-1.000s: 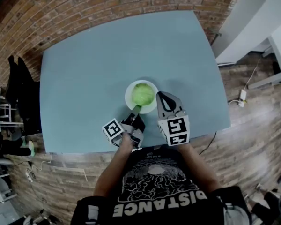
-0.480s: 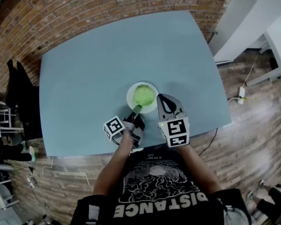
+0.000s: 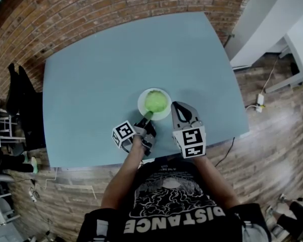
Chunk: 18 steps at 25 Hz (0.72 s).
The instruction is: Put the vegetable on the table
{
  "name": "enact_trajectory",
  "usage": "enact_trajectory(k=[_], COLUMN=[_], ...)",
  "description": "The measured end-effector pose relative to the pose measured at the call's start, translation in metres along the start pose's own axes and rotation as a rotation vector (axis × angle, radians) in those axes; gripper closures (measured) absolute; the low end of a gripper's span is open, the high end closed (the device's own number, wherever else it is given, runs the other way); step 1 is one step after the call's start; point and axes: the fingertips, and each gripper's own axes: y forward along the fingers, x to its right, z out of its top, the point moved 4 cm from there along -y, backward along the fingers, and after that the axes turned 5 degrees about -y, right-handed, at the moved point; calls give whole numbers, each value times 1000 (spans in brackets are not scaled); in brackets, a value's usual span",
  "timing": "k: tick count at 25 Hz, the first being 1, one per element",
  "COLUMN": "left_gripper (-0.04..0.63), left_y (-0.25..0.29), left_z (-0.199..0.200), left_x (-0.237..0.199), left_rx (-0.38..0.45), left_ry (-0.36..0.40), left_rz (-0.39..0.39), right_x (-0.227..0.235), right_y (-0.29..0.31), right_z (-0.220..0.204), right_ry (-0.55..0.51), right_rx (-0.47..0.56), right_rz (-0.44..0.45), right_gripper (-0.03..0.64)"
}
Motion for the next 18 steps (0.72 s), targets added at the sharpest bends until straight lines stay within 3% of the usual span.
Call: enact_trajectory(k=[4, 12, 18], left_gripper=[563, 565, 565], left_y=[1, 0, 0], left_z=[0, 4, 5], left_x=[-3, -6, -7], left_rx=[8, 18, 32], left_ry=[-32, 1, 5], left_rz=[27, 160, 204], right_x=[0, -1, 3], right_y=[0, -2, -3], right_z=[-5, -7, -8], right_ry=[8, 1, -7], right_rx=[-11, -20, -24], right_rz=[9, 38, 65], right_gripper=[607, 607, 607])
